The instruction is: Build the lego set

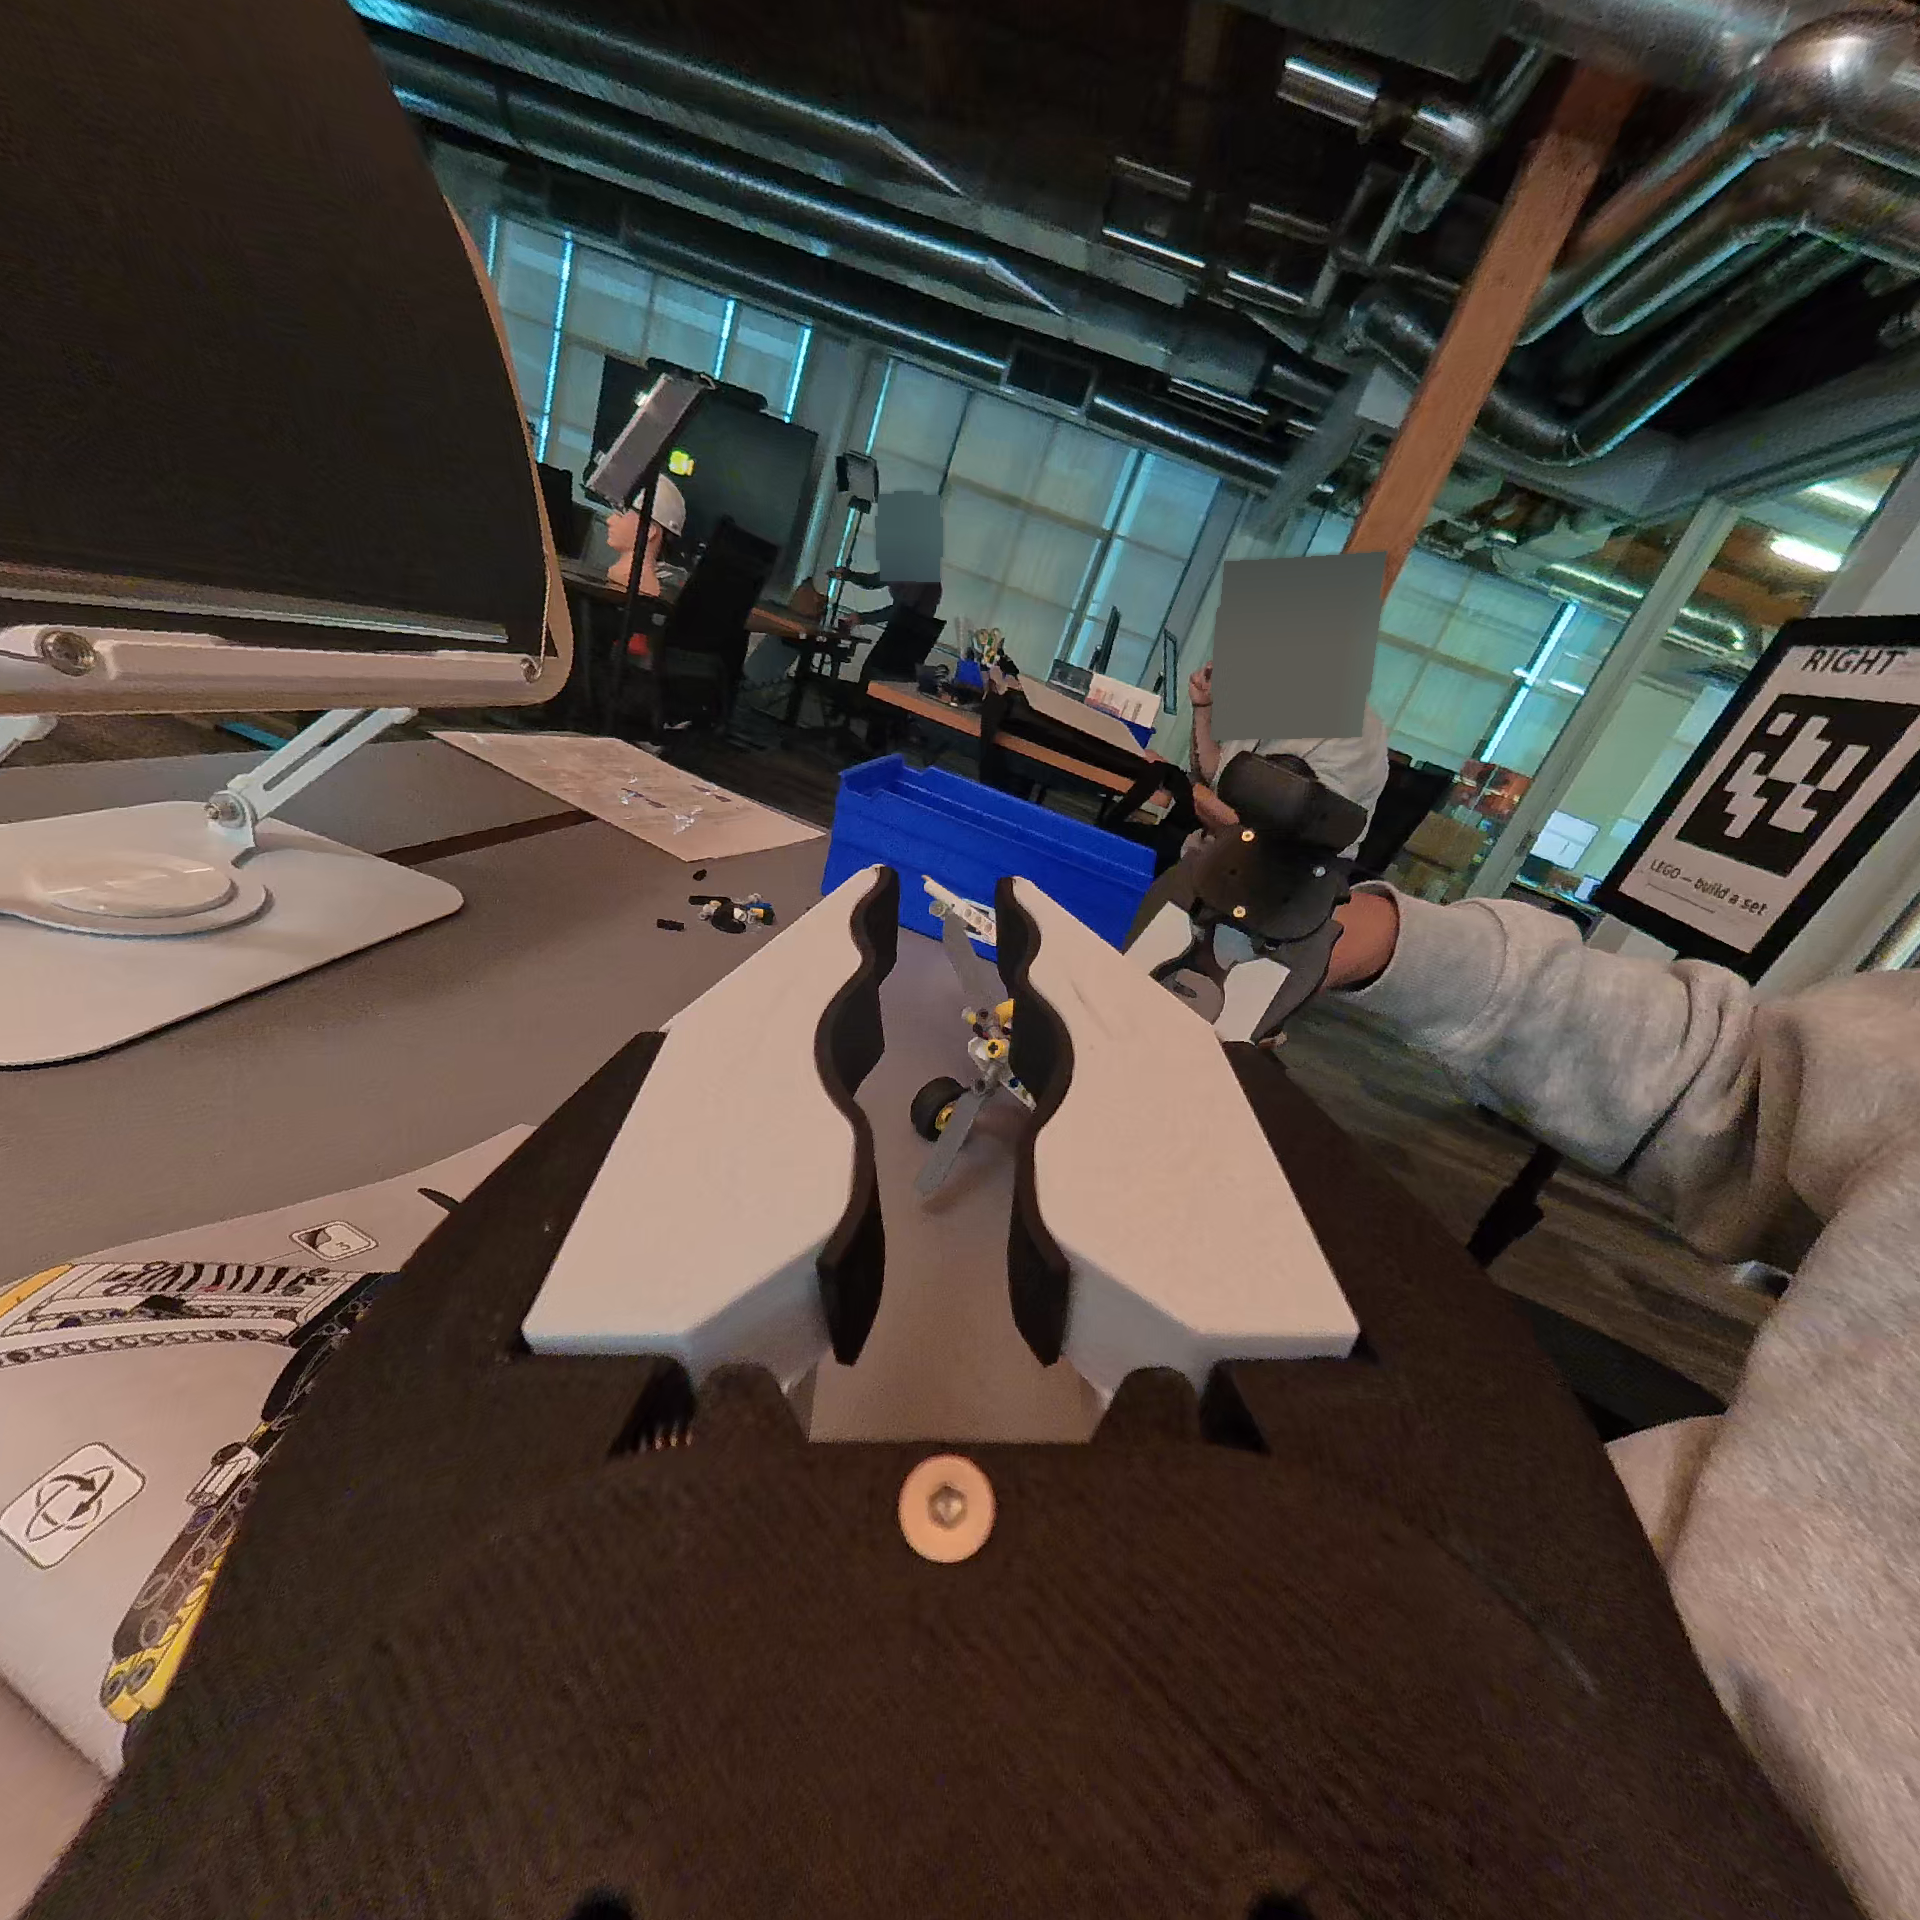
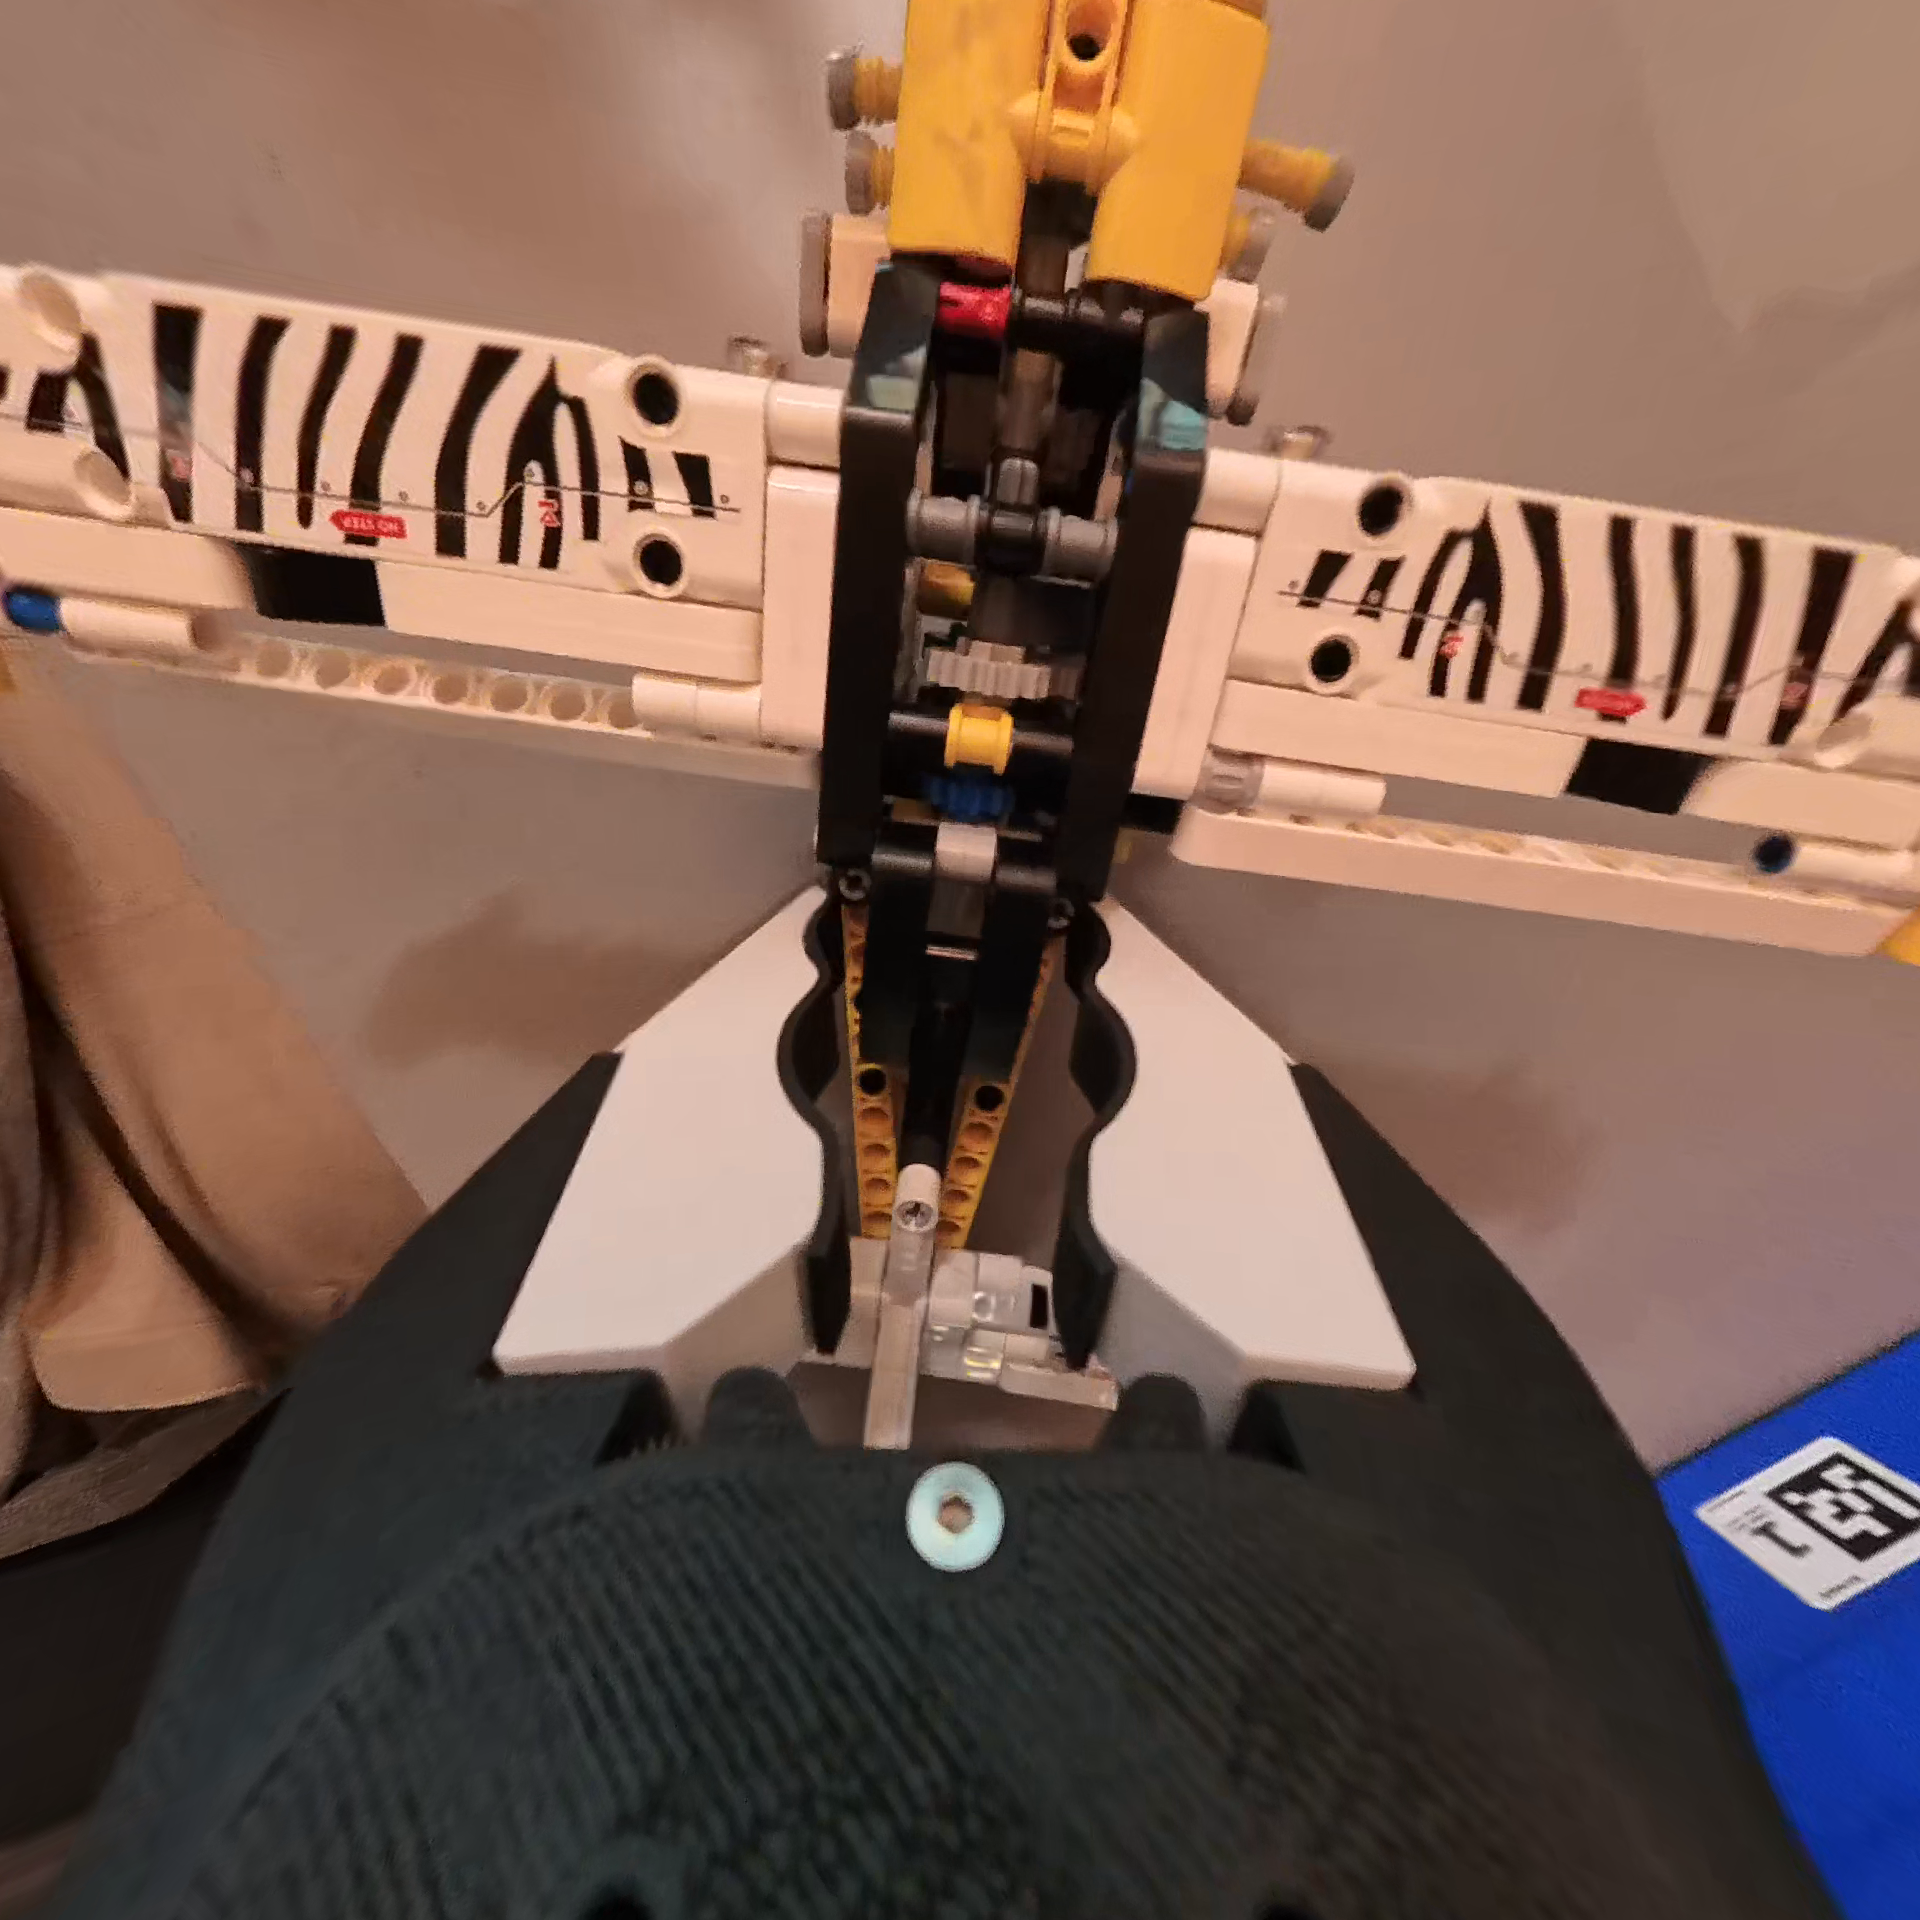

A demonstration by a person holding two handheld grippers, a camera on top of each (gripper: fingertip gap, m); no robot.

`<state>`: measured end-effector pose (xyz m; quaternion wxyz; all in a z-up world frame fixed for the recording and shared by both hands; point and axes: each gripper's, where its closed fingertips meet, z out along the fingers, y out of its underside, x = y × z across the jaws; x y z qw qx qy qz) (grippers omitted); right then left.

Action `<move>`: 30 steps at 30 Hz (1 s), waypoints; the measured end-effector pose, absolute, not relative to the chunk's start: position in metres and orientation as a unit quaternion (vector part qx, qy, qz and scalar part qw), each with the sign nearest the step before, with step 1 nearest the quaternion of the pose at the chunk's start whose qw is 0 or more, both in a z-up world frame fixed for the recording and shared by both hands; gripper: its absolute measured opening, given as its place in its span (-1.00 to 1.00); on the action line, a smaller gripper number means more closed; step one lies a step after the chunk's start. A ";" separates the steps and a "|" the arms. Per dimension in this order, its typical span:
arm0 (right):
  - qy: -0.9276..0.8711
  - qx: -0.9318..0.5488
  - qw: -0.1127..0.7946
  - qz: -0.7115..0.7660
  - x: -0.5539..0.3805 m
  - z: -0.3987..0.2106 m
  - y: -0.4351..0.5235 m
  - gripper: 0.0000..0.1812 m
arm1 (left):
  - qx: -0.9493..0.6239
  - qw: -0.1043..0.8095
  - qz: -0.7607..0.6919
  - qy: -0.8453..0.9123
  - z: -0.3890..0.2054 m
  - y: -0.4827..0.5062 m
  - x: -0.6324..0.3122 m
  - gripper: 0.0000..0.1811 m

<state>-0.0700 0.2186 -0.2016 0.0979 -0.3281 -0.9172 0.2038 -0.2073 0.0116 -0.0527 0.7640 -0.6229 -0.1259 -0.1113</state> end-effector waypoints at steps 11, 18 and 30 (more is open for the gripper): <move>-0.949 -0.216 0.124 0.192 -0.088 -0.148 0.233 -0.56 | -0.624 0.763 -0.104 -0.131 -0.053 0.009 -0.211 -0.83; -0.960 -0.190 0.130 0.158 -0.102 -0.102 0.241 -0.56 | -0.627 0.761 -0.104 -0.132 -0.055 0.009 -0.212 -0.83; -0.934 -0.252 0.139 0.214 -0.124 -0.093 0.269 -0.57 | -0.616 0.769 -0.105 -0.136 -0.050 0.003 -0.215 -0.83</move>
